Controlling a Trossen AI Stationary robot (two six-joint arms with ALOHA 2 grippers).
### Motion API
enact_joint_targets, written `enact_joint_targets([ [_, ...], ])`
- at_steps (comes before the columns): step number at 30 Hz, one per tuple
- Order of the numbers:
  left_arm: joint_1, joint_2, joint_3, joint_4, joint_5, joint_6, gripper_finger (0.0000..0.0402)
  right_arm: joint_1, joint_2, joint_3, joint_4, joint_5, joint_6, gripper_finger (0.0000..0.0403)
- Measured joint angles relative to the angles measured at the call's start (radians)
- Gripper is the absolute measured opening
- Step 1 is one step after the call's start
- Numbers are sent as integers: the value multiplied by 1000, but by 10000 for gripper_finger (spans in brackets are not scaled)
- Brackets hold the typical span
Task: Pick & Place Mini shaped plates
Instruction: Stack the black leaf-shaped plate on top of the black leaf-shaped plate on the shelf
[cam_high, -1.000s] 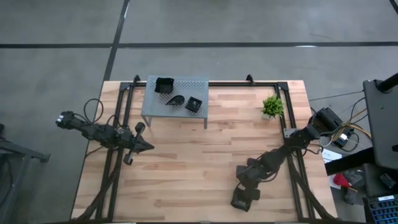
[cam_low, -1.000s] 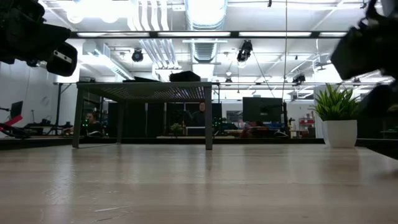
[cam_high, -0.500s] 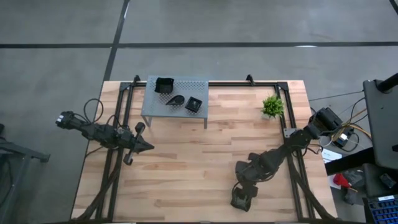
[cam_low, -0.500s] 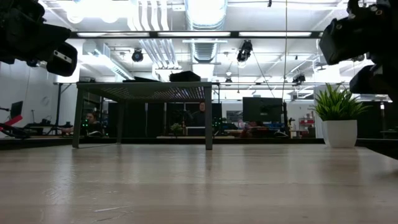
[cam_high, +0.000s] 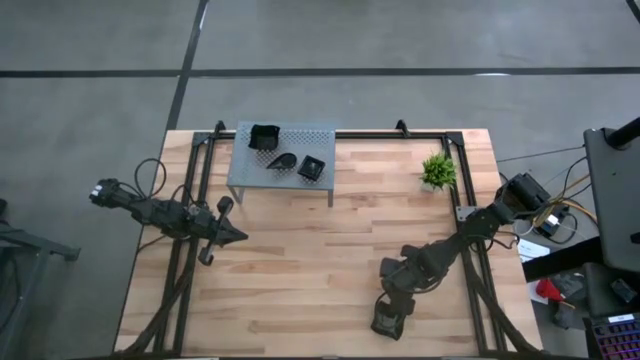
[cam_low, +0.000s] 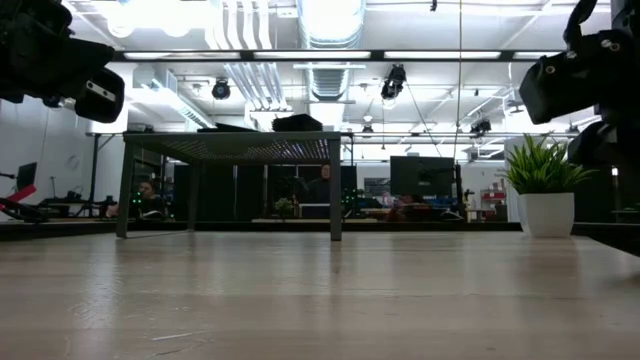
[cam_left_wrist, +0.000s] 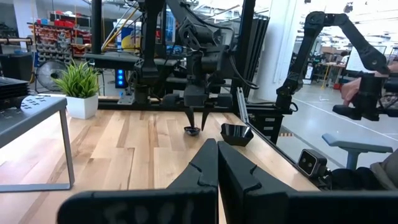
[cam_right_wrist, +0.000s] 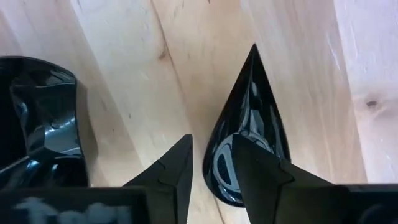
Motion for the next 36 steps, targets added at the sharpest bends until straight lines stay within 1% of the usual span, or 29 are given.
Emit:
enact_joint_targets([
  [3, 0, 0, 0, 0, 0, 0, 0, 0, 0, -13, 16, 0, 4, 105],
  [7, 0, 0, 0, 0, 0, 0, 0, 0, 0, -43, 78, 0, 16, 100],
  [15, 0, 0, 0, 0, 0, 0, 0, 0, -1, -70, 82, 8, 32, 94],
  [18, 0, 0, 0, 0, 0, 0, 0, 0, 0, -71, 82, 16, 30, 79],
  [22, 0, 0, 0, 0, 0, 0, 0, 0, 1, -69, 80, 20, 15, 45],
  [25, 0, 0, 0, 0, 0, 0, 0, 0, -1, -57, 74, 23, -6, 16],
  [26, 0, 0, 0, 0, 0, 0, 0, 0, -3, -52, 71, 24, -14, 13],
  [33, 0, 0, 0, 0, 0, 0, 0, -23, -3, 17, 42, 58, -89, 11],
  [36, 0, 0, 0, 0, 0, 0, 0, -47, -3, 66, 4, 106, -144, 11],
])
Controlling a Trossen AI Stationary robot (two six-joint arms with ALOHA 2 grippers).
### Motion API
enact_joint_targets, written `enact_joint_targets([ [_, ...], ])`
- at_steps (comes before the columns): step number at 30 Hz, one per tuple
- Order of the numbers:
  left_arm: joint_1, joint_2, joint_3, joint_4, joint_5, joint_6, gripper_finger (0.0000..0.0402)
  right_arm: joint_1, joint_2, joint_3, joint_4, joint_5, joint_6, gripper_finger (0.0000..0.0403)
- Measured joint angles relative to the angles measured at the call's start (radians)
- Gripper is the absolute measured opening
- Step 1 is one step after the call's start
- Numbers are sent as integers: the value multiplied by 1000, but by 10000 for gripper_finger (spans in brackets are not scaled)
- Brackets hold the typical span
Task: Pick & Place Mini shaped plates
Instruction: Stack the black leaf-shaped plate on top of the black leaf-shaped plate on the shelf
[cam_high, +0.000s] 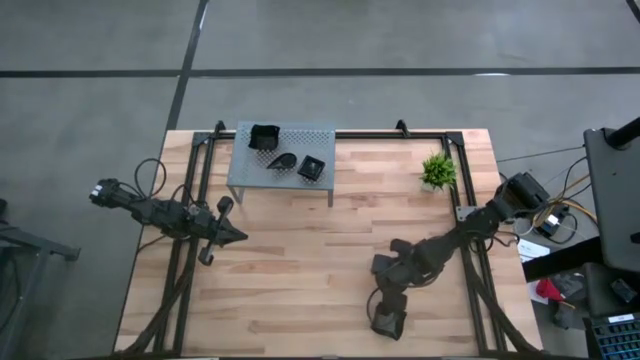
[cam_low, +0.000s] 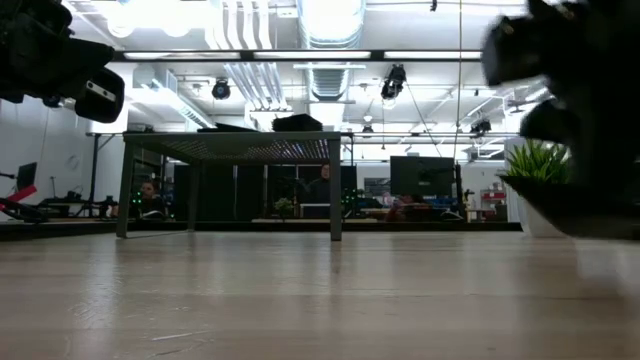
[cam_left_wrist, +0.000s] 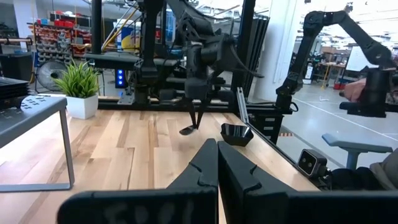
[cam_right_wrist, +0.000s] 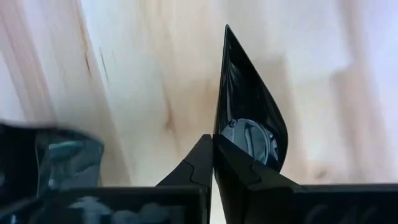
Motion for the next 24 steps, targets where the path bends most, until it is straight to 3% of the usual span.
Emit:
enact_joint_targets([
  [10, 0, 0, 0, 0, 0, 0, 0, -133, 0, 206, -39, 205, -290, 11],
  [17, 0, 0, 0, 0, 0, 0, 0, -219, 0, 340, -33, 387, -577, 11],
  [24, 0, 0, 0, 0, 0, 0, 0, -306, -1, 395, 123, 420, -858, 11],
])
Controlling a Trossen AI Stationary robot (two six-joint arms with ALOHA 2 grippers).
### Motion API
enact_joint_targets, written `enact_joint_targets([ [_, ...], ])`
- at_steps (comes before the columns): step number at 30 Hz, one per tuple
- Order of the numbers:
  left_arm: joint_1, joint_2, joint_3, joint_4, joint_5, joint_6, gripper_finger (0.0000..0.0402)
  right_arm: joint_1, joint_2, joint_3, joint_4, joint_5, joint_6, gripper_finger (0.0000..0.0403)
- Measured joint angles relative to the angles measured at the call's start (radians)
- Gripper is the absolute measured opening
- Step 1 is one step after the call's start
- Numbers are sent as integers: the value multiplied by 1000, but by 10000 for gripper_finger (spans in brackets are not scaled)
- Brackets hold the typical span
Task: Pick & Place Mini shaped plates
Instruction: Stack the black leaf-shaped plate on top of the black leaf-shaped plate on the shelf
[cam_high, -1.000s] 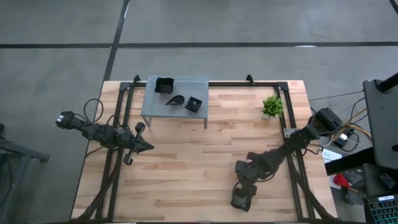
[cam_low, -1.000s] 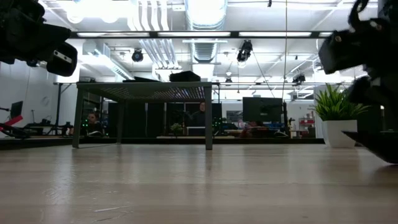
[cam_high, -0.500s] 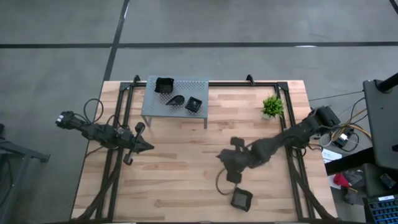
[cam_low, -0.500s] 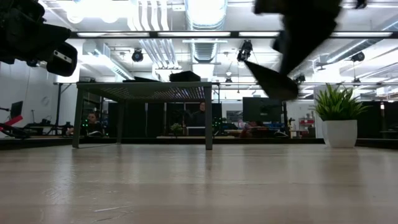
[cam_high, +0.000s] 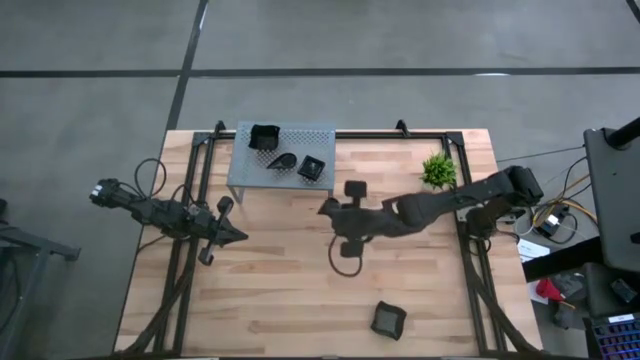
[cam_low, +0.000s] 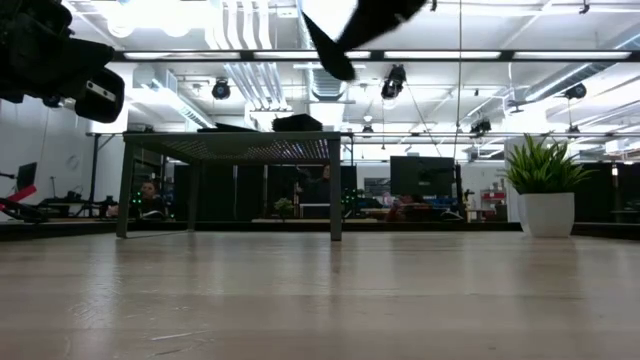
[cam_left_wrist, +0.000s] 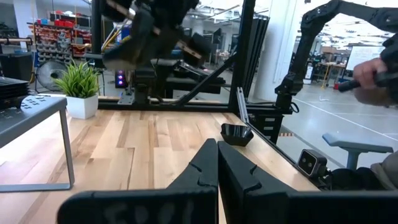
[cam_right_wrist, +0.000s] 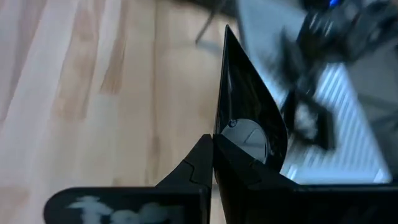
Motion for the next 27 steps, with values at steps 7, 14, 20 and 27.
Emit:
enact_joint_targets([
  [7, 0, 0, 0, 0, 0, 0, 0, -86, 3, -6, 256, -1, -257, 11],
  [14, 0, 0, 0, 0, 0, 0, 0, -156, 4, -41, 488, -3, -414, 11],
  [20, 0, 0, 0, 0, 0, 0, 0, -204, 4, -87, 672, -24, -503, 11],
  [27, 0, 0, 0, 0, 0, 0, 0, -249, 60, -92, 808, -126, -546, 11],
])
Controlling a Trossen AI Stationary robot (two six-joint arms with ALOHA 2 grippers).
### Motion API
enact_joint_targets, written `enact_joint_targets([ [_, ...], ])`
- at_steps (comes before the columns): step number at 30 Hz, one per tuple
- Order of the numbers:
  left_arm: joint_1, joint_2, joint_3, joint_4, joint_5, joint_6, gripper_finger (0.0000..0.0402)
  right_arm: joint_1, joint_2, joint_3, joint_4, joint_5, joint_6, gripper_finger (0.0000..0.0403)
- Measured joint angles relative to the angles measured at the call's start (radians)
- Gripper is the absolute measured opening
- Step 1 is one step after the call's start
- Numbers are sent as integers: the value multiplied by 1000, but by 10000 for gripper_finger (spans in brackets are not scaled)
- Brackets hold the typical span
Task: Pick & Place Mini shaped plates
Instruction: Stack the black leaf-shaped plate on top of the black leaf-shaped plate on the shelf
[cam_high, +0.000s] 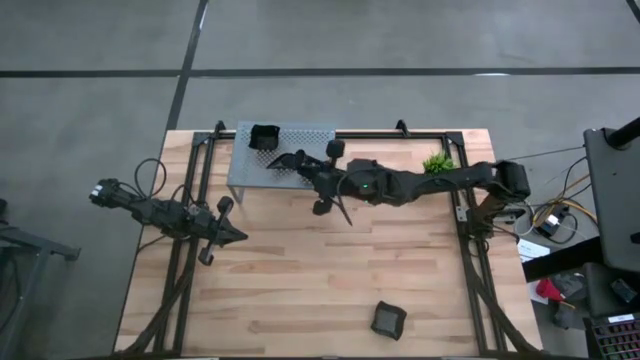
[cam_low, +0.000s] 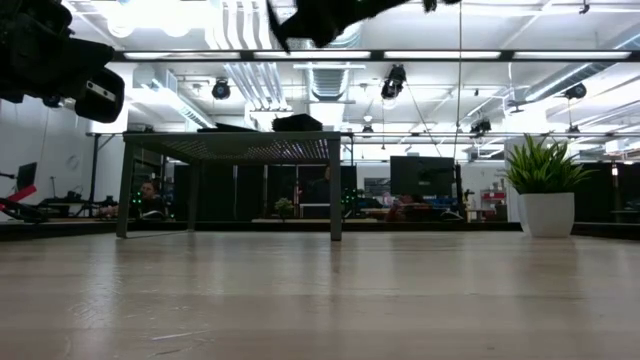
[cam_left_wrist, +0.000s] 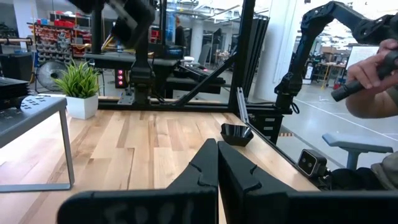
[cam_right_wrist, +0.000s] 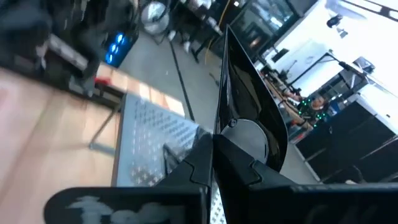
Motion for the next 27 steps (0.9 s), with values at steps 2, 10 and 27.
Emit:
enact_joint_targets([
  [2, 0, 0, 0, 0, 0, 0, 0, -9, 39, 16, 4, -3, -31, 11],
  [10, 0, 2, 0, 0, 0, 0, 0, -41, 191, 174, -64, 7, -48, 10],
  [27, 0, 2, 0, 0, 0, 0, 0, -133, 522, 862, -869, -128, 89, 8],
])
